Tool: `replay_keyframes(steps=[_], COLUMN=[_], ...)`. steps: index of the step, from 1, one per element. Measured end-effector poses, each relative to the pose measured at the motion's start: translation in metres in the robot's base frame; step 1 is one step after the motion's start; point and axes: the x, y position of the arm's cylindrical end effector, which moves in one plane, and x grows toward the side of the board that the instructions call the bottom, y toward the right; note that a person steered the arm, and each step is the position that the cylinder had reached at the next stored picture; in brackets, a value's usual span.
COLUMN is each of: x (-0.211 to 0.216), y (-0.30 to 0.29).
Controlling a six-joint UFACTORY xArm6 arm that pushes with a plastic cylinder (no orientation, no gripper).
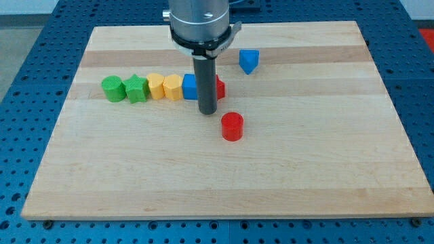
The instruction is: Point your arm at red circle
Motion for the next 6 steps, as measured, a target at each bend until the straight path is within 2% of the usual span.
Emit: replay_keyframes(steps=[4, 6], x=[0.003, 0.054], y=[-0.006, -0.025])
